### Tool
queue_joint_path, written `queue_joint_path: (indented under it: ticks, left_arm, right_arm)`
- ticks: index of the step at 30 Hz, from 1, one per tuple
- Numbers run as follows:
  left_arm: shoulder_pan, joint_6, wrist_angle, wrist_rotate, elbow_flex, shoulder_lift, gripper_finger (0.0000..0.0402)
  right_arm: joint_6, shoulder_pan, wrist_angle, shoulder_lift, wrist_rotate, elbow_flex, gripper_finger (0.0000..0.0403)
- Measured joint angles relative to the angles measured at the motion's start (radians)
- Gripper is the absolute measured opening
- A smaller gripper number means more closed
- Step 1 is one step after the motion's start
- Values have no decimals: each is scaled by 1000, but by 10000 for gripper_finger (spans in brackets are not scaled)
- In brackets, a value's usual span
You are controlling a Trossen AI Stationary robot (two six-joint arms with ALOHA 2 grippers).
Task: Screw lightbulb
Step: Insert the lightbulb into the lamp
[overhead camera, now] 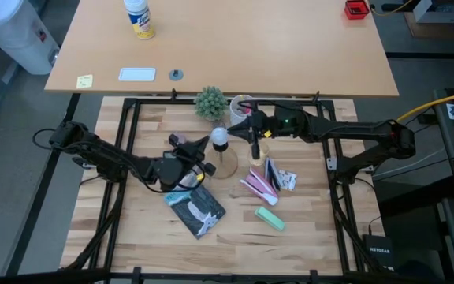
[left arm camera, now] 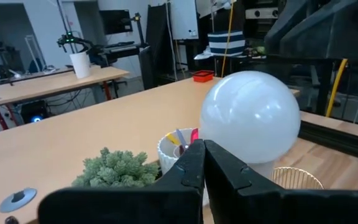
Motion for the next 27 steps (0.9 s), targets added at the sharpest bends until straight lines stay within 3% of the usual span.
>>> queue_joint_path:
  ticks: [7, 11, 17, 27]
  left_arm:
    - [-50, 22, 44, -36, 0, 0, 1]
    - [-70, -2, 54, 8, 0, -1, 1]
    - [-61, -42, 47, 149, 0, -1, 1]
    - [-17, -42, 48, 156, -1, -2, 1]
  right_arm:
    - [-71, 0, 7, 0, 124, 0, 44]
    - [-94, 0, 7, 3, 155, 2, 44]
    - [-101, 0, 18, 20, 154, 3, 44]
    - [-99, -1, 16, 51, 99, 3, 44]
